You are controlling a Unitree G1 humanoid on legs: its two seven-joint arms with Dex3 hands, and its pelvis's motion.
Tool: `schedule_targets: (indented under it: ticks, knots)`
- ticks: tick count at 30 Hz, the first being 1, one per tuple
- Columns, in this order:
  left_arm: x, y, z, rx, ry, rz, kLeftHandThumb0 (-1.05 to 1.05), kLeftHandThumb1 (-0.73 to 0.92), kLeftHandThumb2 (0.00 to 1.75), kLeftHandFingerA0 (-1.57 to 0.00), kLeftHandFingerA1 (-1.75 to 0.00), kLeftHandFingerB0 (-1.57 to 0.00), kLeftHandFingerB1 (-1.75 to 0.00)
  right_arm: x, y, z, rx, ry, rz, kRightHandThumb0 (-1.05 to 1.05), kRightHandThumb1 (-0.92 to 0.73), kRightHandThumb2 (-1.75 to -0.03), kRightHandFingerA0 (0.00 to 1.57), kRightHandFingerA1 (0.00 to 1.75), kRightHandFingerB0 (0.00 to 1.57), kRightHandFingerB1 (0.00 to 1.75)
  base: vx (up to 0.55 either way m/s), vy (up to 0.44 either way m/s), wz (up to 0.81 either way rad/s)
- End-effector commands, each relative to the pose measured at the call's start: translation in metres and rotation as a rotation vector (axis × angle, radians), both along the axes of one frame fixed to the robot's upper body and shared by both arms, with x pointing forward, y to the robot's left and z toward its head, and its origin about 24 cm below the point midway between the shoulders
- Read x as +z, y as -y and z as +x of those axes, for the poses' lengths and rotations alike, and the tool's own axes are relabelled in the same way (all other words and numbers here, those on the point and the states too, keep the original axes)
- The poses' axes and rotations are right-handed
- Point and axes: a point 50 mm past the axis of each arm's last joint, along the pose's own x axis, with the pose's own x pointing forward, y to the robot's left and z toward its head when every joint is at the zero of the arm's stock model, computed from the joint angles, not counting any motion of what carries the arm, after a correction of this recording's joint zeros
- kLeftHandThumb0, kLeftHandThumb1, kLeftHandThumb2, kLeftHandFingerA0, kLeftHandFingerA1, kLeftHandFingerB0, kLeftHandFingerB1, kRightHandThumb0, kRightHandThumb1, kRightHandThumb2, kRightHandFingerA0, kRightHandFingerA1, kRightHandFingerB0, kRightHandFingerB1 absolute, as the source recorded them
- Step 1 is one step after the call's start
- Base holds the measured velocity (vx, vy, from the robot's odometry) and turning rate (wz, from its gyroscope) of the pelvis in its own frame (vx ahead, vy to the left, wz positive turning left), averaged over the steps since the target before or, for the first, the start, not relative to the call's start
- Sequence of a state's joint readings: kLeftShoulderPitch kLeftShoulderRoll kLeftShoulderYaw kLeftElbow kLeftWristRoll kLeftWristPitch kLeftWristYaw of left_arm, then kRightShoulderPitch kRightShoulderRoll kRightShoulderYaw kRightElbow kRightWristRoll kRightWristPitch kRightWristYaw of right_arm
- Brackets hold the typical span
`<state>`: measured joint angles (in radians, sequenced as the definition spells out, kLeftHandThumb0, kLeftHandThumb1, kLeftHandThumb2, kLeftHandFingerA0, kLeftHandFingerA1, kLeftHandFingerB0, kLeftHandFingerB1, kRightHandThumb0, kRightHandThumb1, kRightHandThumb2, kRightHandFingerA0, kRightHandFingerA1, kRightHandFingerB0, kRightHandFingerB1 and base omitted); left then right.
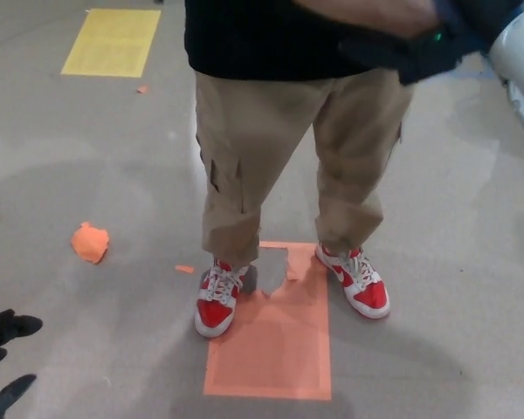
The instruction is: The robot extends its right arm to grab a person's hand and shakes it
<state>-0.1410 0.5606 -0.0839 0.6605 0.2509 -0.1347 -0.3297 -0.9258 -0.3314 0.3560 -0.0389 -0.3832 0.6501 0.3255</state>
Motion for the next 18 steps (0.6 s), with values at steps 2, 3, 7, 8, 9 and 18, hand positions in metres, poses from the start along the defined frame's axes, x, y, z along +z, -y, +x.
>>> schedule_targets:
  ticks: [2, 3, 7, 8, 9, 18]
  knots:
    - [0.003, -0.006, 0.000, 0.027, -0.005, -0.001, -0.80, 0.77, 1.08, -0.16, -0.46, 0.00, -0.36, -0.086, -0.001, 0.028, -0.056, -0.272, -0.069, -0.72, -0.55, -0.59, 0.63, 0.52, 0.63, 0.51, 0.00, 0.000, 0.00]
    - [0.003, -0.006, 0.001, 0.021, -0.003, 0.004, -0.80, 0.77, 1.08, -0.16, -0.46, 0.00, -0.36, -0.095, -0.001, 0.030, -0.061, -0.295, -0.070, -0.72, -0.55, -0.59, 0.63, 0.52, 0.63, 0.51, 0.00, 0.000, 0.00]
    - [0.006, -0.006, 0.002, 0.027, 0.000, 0.000, -0.78, 0.75, 1.08, -0.12, -0.45, 0.00, -0.35, -0.139, 0.000, 0.038, -0.098, -0.412, -0.095, -0.79, -0.49, -0.88, 0.52, 0.55, 0.49, 0.52, 0.00, 0.000, 0.00]
    - [0.006, -0.006, 0.003, 0.026, 0.003, -0.004, -0.78, 0.75, 1.08, -0.12, -0.45, 0.00, -0.35, -0.146, 0.000, 0.039, -0.112, -0.437, -0.106, -0.79, -0.49, -0.88, 0.52, 0.55, 0.49, 0.52, 0.00, 0.000, 0.00]
    - [0.007, -0.007, 0.003, 0.023, 0.007, -0.005, -0.77, 0.75, 1.07, -0.12, -0.45, -0.01, -0.36, -0.153, -0.001, 0.039, -0.116, -0.445, -0.126, -0.79, -0.58, -0.61, 0.50, 0.47, 0.46, 0.43, 0.00, 0.000, 0.00]
    - [0.011, -0.008, 0.006, 0.021, 0.018, 0.001, -0.76, 0.92, 0.70, -0.17, -0.30, -0.11, -0.26, -0.172, -0.007, 0.040, -0.110, -0.461, -0.156, -0.70, -0.47, -0.90, 0.39, 0.57, 0.16, 0.44, 0.00, 0.000, 0.00]
